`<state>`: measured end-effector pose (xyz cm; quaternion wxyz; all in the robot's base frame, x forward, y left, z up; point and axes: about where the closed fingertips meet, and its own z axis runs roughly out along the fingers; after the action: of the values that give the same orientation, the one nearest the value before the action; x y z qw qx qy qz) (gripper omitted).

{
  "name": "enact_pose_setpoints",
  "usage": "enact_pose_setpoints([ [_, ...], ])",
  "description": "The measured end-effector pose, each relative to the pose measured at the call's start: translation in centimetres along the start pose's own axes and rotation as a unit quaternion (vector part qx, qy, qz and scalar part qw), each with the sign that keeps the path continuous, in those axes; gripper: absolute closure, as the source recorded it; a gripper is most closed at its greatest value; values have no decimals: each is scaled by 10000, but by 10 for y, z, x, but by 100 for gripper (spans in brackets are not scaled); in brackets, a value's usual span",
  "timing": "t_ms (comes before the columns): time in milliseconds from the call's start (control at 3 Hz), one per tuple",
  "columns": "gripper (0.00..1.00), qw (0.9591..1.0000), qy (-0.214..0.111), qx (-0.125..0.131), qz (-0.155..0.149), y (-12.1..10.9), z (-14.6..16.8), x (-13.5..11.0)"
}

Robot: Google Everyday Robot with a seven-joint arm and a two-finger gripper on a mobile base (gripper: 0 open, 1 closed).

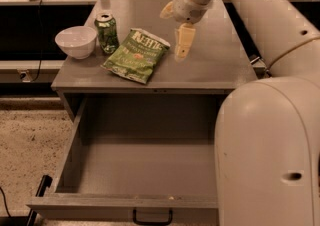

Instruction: Place green jalapeno chip bag into top drawer

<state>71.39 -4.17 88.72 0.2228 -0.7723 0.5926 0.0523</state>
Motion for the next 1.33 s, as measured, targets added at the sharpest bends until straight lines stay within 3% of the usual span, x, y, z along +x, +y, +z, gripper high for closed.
enact_pose_setpoints([
  [667, 0, 9966, -753, -323, -43, -8, 48, -26],
  [1000, 16, 9949, -873, -500, 81, -9, 66, -30],
  [1333, 39, 9945, -884, -549, 128, -11, 71, -32],
])
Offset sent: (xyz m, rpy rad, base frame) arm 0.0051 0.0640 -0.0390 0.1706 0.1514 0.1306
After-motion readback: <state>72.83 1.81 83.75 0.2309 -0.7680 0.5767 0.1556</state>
